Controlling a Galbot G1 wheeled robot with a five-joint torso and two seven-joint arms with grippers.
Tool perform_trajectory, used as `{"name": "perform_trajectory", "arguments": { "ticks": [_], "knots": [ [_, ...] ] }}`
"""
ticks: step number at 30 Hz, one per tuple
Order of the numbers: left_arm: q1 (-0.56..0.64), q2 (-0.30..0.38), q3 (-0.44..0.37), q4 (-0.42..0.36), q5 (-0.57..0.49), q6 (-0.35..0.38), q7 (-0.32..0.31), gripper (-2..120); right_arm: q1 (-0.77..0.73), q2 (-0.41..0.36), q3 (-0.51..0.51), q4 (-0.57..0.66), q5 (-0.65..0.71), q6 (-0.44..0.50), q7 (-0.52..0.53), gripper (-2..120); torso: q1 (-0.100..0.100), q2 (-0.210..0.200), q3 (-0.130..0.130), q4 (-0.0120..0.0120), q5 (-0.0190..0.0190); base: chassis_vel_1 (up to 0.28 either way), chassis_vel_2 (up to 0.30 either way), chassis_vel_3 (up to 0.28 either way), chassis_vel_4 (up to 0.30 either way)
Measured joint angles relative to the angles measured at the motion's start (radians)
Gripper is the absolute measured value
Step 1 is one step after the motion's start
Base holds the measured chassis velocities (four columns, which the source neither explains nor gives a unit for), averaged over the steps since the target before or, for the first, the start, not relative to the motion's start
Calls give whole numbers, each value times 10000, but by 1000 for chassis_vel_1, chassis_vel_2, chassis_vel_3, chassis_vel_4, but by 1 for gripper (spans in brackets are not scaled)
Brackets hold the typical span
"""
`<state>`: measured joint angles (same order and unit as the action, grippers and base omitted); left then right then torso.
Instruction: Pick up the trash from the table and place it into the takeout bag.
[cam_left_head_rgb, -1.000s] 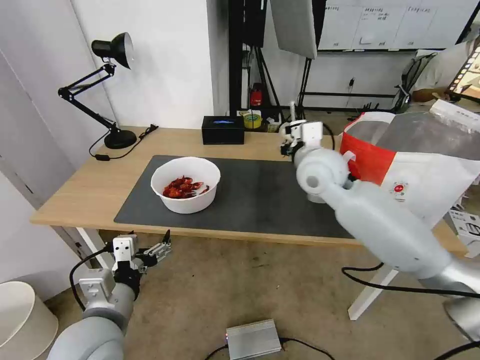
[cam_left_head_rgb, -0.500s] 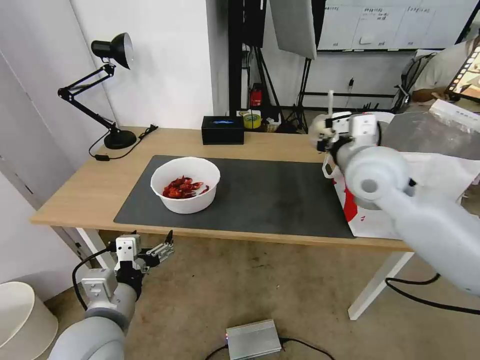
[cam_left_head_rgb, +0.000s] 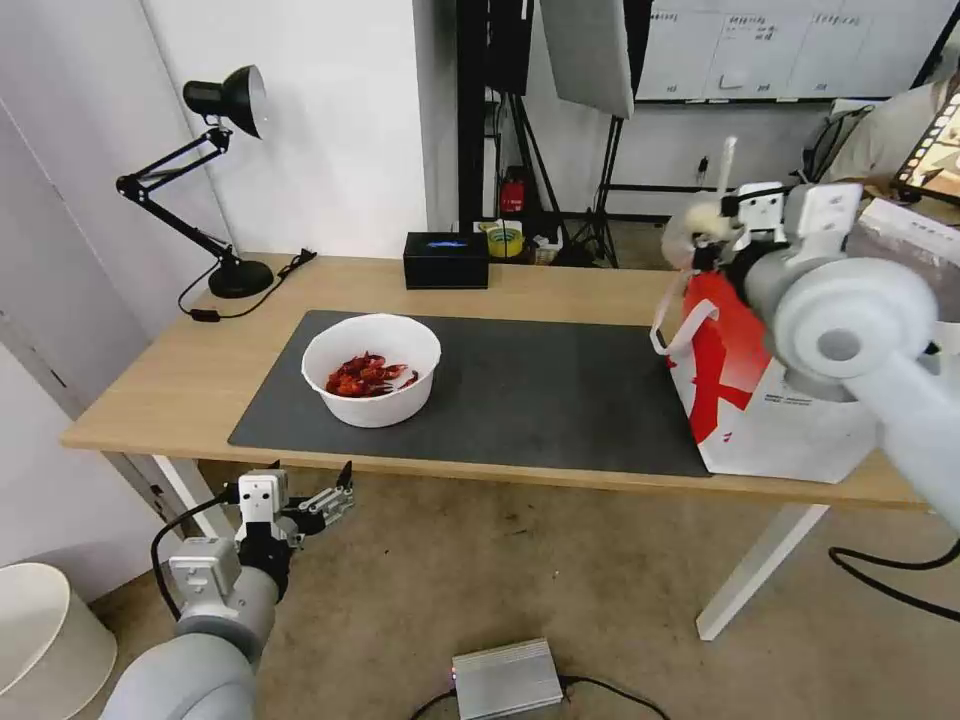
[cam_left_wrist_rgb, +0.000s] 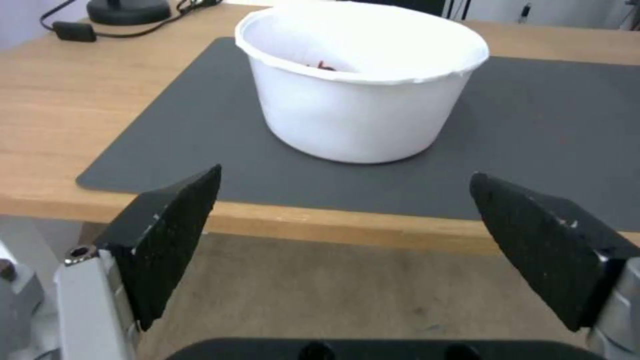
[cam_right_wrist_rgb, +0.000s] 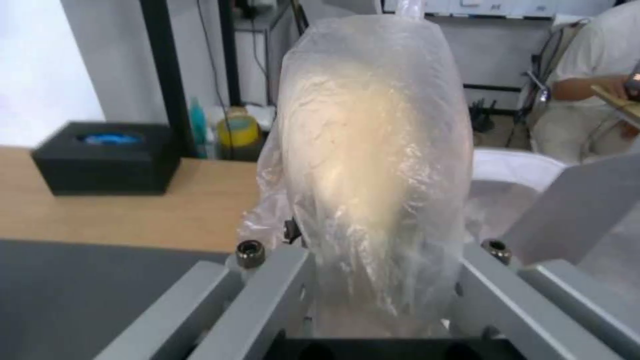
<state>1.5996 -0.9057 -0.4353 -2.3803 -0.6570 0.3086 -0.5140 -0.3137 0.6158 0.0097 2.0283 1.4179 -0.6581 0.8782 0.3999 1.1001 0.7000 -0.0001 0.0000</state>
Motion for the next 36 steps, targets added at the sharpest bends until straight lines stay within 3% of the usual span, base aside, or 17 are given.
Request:
{"name": "perform_trajectory", "arguments": {
  "ticks": [6,12,27,36],
  "knots": [
    [-109,42,87,30,-29,1,2,100,11,-67,155,-54,188,463,-531,6,0,-1,1,2,0,0,0,0,0],
    [-125,3,165,62,-31,0,20,100,-100,-502,439,-15,187,387,-267,6,0,0,1,1,-1,0,0,0,0],
    [-280,114,403,82,-40,0,49,100,-2428,-1308,2434,288,40,38,-257,6,0,-1,0,1,-1,0,0,0,0],
    [-281,186,419,56,-48,2,54,100,-3439,-1316,2955,300,-131,-3,-171,6,0,-1,0,1,0,0,0,0,0]
  ]
}}
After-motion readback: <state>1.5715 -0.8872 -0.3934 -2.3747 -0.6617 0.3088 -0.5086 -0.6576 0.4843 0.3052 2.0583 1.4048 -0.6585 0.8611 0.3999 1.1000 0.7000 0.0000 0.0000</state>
